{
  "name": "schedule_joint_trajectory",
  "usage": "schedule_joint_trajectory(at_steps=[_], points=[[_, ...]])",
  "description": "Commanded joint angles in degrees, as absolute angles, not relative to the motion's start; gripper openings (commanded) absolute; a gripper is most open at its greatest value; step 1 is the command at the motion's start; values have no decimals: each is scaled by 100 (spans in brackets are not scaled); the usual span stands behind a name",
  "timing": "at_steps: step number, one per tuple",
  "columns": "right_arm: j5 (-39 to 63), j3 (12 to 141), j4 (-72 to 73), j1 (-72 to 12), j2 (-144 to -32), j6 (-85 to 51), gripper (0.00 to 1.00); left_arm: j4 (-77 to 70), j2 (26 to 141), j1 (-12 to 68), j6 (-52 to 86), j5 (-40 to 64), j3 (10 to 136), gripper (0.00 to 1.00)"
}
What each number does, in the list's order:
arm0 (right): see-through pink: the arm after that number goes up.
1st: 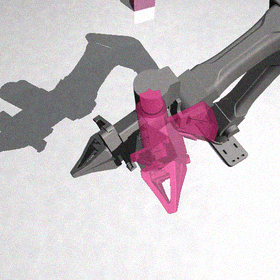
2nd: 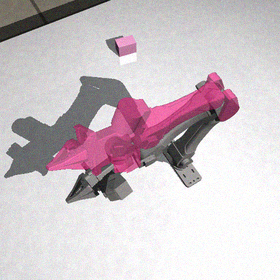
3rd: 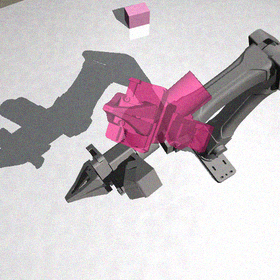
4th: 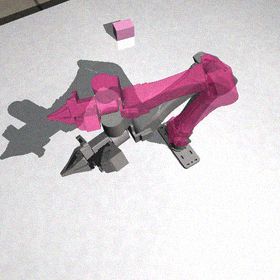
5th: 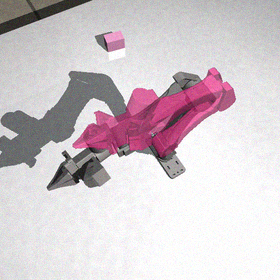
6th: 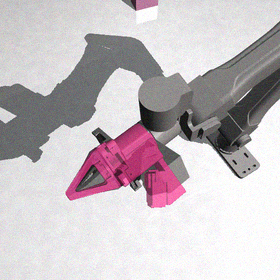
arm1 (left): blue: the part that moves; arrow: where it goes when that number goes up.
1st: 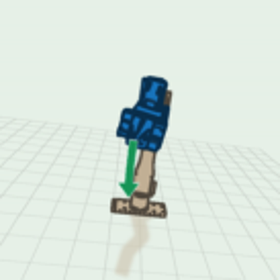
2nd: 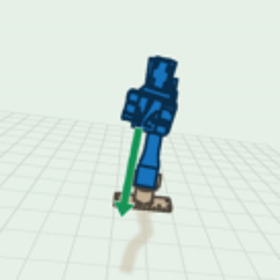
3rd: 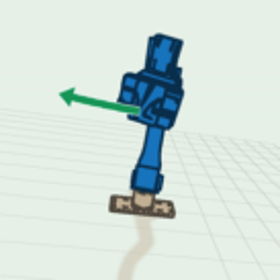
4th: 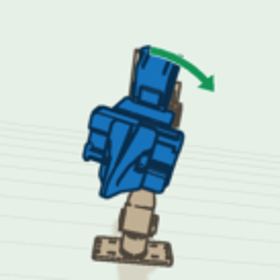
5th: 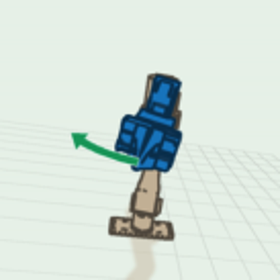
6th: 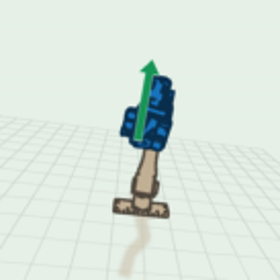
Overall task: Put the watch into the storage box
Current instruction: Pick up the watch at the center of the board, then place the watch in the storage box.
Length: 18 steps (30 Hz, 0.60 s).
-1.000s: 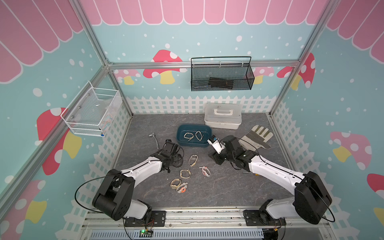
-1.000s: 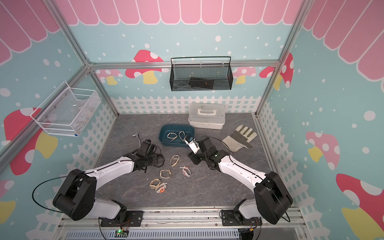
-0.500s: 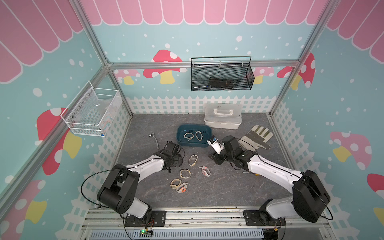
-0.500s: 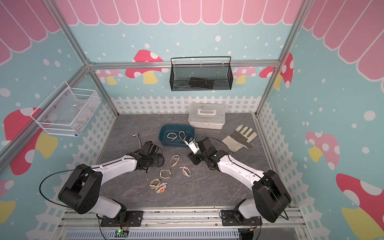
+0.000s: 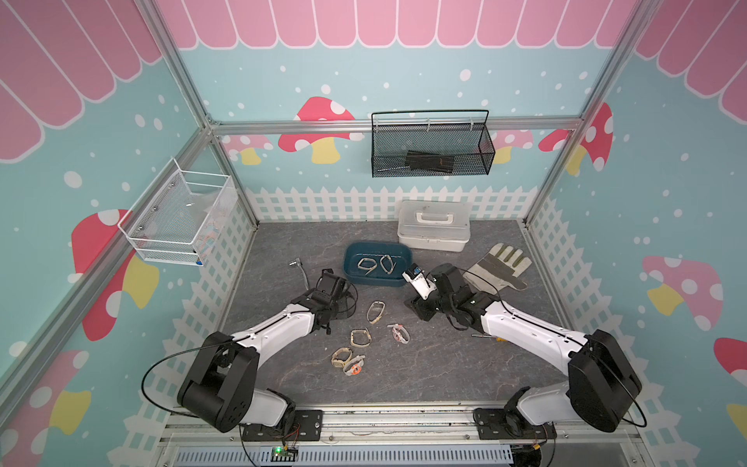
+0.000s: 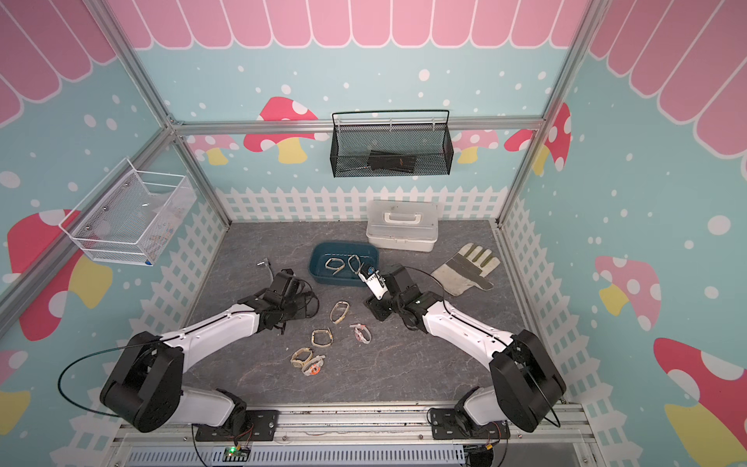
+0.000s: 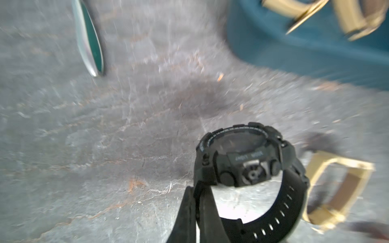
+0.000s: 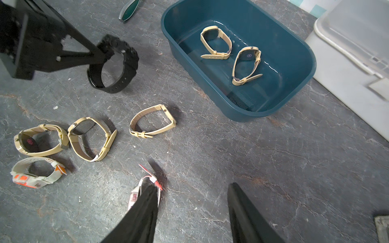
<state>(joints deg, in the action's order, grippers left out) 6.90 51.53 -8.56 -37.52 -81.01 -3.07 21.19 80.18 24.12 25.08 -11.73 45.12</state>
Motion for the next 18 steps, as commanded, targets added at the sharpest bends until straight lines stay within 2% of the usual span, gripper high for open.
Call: schedule_joint_trajectory(at_steps=[1,7,14,18], points=[[618,5204,-828,-3787,-7973,-378,56,2084,7688,2389,2443,-1084,5012,0],[605,5167,-811,-3782,-7901,-400,56,2102,7937,2391,2366,-1072,5927,0],[628,5107,-815,-3784,-7784,-470,56,2172,9346,2374,2132,-1151,7582,0],[592,5015,-875,-3782,-7611,-500,56,2381,10244,2108,2082,-1087,8478,0]])
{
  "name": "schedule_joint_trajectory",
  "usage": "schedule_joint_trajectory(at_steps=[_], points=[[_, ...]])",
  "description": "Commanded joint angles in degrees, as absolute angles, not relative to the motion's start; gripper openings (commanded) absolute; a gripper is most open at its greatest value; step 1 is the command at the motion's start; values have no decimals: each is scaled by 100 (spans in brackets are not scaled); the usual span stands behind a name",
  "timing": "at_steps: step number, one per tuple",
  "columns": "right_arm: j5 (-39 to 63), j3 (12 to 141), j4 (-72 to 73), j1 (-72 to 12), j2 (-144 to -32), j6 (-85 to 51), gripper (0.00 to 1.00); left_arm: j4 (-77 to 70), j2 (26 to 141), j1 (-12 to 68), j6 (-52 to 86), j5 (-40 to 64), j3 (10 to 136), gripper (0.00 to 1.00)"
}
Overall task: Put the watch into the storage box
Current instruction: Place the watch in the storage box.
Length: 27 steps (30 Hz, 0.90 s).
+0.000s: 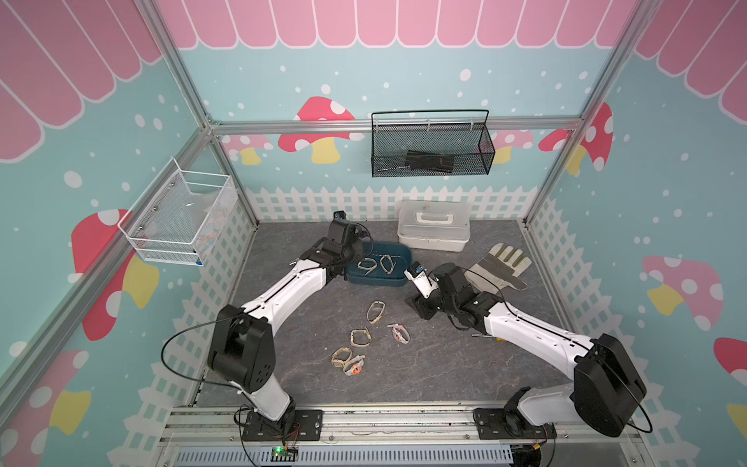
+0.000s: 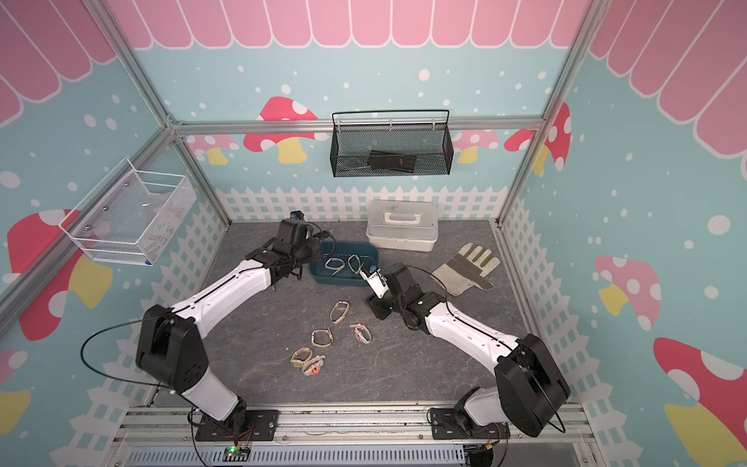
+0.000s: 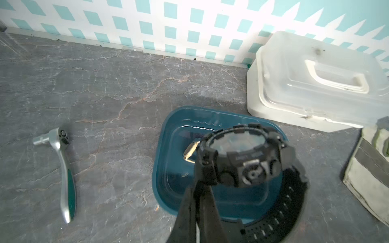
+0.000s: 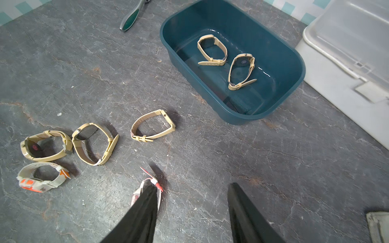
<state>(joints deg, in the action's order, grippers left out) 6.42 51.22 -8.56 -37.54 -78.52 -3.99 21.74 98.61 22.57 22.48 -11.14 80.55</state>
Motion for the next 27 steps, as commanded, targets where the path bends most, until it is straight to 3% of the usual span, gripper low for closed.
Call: schedule_joint_trajectory(at_steps=[1,9,27], points=[[581,4989,-887,-3794,-7572,-492,57,2382,10415,2093,2074,-1073,8612,0],[536,4922,-1006,-3788,-7431,-510,57,2743,11553,2042,2143,-714,9550,0],[533,4979,-1076,-3815,-7574,-553,57,2841,12153,2008,2324,-592,9457,0]])
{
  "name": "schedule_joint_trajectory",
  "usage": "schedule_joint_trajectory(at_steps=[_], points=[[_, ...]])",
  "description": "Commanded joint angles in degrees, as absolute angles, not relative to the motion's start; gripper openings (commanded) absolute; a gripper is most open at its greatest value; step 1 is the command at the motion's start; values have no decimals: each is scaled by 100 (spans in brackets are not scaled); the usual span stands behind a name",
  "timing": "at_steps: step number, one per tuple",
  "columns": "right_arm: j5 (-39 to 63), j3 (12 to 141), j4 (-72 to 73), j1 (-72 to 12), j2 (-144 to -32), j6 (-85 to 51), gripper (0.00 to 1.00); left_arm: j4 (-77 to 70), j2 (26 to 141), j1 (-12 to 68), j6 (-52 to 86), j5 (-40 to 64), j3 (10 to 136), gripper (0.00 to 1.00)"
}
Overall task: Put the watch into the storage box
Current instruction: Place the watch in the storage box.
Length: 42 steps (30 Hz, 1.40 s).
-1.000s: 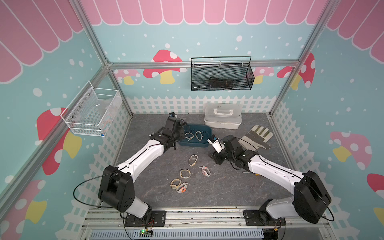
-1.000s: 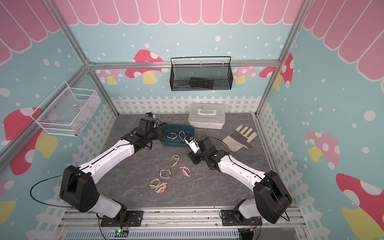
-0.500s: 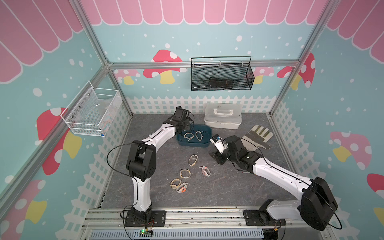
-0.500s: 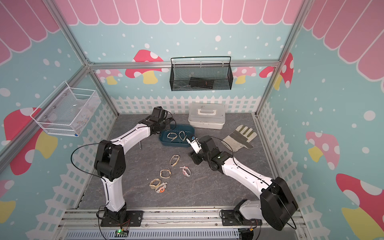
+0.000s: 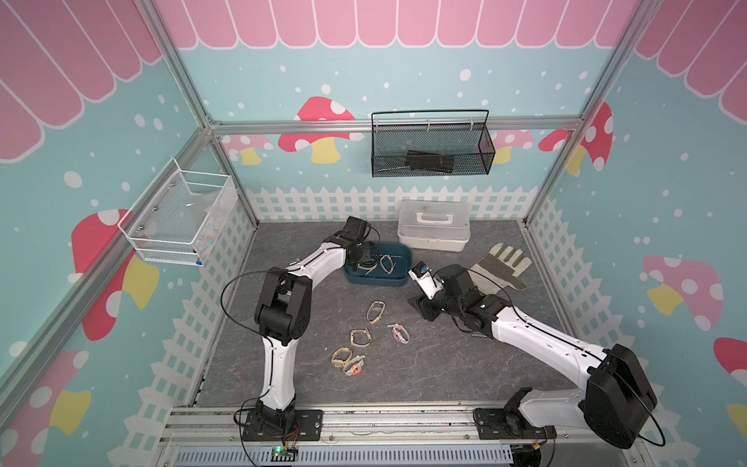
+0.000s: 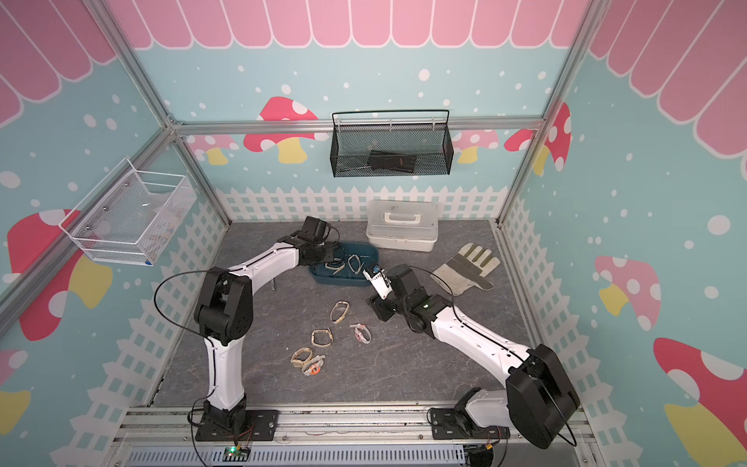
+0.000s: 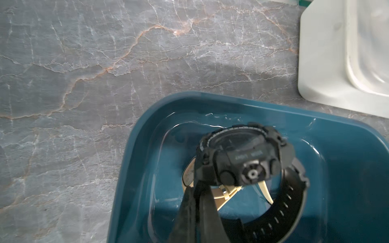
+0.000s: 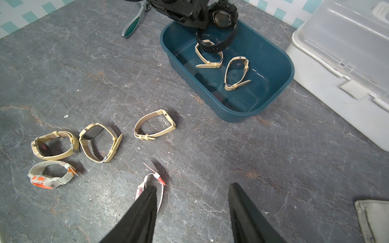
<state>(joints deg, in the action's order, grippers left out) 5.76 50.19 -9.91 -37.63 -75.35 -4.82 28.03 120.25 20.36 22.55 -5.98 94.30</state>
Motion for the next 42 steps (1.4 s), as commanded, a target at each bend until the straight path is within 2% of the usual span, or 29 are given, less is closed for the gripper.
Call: schedule_joint_trajectory(at_steps=[1,8,15,19,28,38,42], points=[[531,4975,-1078,-3819,-7581,-554,57,2827,12170,2012,2320,-586,9466,0],[527,4983,-1088,-3839,-7624,-545,57,2846,12280,2012,2299,-651,9510,1],[518,5001,-1098,-3855,-7662,-545,57,2888,12386,2003,2260,-665,9569,9],[498,5019,-1134,-3863,-7673,-546,57,2903,12402,2004,2218,-624,9580,19],[448,5025,-1160,-3886,-7681,-531,57,2892,12222,2004,2171,-625,9563,24],[375,5071,-1245,-3942,-7674,-471,57,2872,11549,2009,2006,-360,9634,41],[344,5098,-1331,-3960,-7664,-374,59,2866,11063,2013,1969,-363,9533,43]])
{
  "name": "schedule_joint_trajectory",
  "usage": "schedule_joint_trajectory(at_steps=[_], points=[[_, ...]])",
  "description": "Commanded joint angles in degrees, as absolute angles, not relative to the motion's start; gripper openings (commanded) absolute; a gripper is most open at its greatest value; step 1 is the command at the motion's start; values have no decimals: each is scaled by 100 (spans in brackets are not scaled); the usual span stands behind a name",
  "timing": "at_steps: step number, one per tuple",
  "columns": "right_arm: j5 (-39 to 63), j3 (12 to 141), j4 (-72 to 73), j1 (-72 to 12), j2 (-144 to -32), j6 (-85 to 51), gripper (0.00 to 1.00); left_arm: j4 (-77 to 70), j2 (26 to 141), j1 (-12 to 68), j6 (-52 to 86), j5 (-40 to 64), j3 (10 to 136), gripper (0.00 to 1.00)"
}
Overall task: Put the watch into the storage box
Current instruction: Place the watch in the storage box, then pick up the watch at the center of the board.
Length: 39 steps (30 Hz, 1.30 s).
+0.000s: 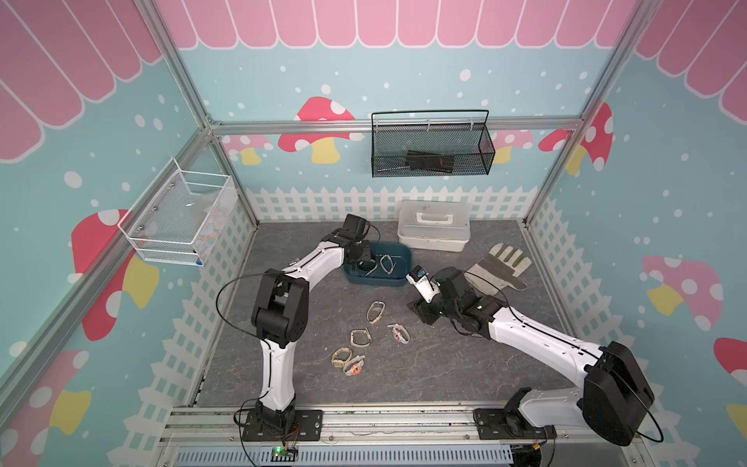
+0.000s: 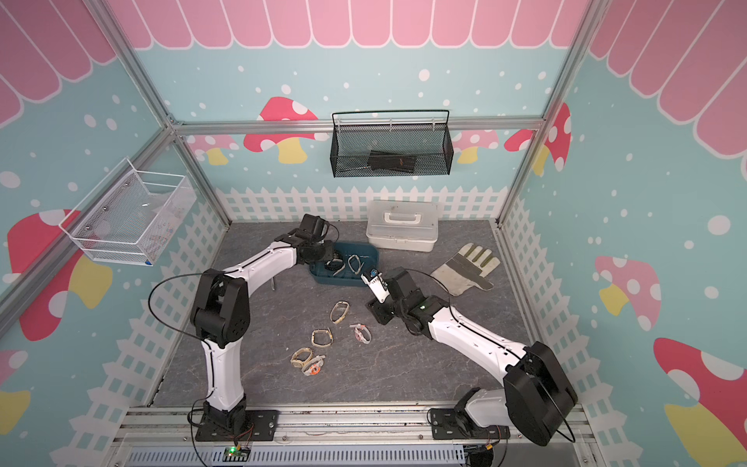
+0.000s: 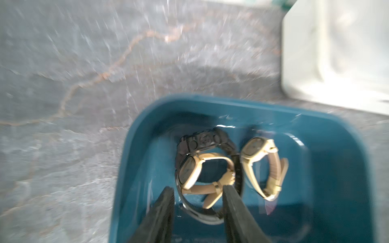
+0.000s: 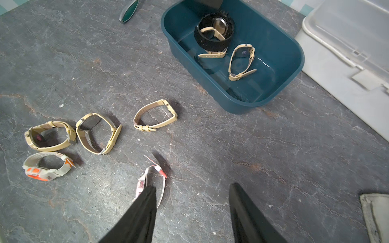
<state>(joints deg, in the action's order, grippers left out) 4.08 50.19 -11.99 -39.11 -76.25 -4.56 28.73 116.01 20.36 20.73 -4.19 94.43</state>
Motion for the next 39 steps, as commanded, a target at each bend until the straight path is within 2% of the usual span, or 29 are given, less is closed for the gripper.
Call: schedule_joint_trajectory(at_steps=[1,5,12,21,39], points=[[347,5106,-1357,-3963,-7664,-338,59,2849,10900,2012,1961,-364,9478,44],[451,5257,-1621,-3982,-7734,-155,60,2585,10066,2015,1941,-349,8892,45],[953,5592,-2223,-4058,-8206,116,56,1425,8267,2013,2181,-476,6501,46],[1049,5625,-2439,-4528,-8731,146,53,907,7511,2058,2384,-651,4790,45],[778,5804,-2367,-4833,-9702,-16,48,870,7585,2074,2322,-570,4386,46]])
